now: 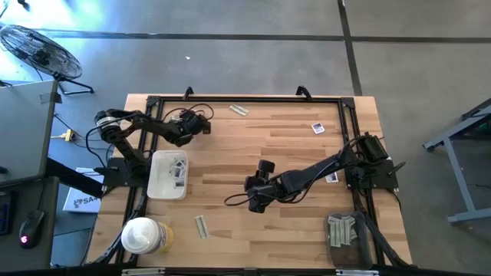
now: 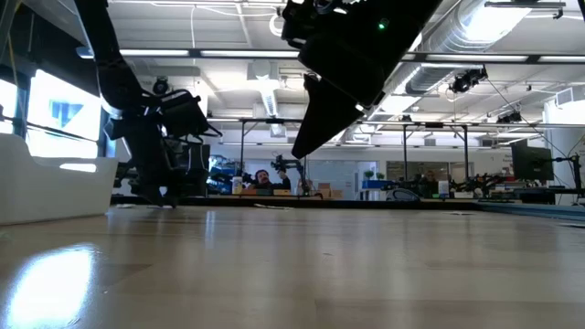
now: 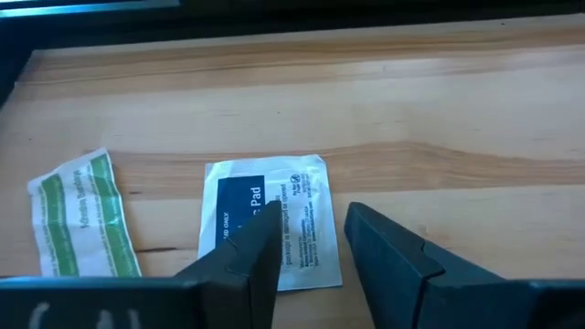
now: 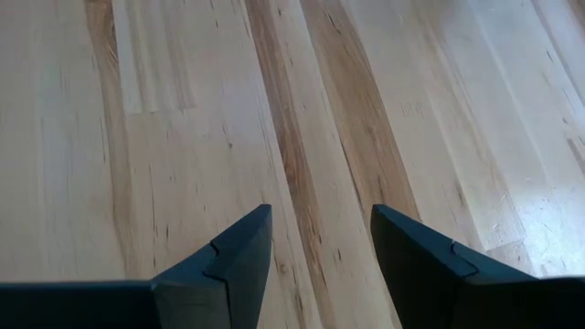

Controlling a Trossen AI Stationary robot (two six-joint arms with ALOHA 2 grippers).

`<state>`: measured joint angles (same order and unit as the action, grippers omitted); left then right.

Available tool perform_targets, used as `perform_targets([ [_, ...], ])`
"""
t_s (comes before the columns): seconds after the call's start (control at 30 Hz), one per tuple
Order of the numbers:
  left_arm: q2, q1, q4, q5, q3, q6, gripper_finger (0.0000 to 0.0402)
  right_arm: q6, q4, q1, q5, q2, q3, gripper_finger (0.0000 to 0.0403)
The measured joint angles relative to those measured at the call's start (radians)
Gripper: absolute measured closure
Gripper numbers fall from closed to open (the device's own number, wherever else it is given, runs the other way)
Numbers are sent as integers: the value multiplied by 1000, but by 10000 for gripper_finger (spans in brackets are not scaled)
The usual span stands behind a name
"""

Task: Pick & Place First Aid Supplies
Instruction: Put the blue alcohol pad into the white bin

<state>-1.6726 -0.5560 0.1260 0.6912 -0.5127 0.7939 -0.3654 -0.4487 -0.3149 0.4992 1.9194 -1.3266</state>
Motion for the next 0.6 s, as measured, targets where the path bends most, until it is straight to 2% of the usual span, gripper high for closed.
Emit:
perform_targets([
  [0.23,-2,0,9,-8,20,-3,302,0,6,0,3,0,0,220],
  [0.6,-4,1,14,-24,20,-24,397,0,6,0,3,0,0,220],
])
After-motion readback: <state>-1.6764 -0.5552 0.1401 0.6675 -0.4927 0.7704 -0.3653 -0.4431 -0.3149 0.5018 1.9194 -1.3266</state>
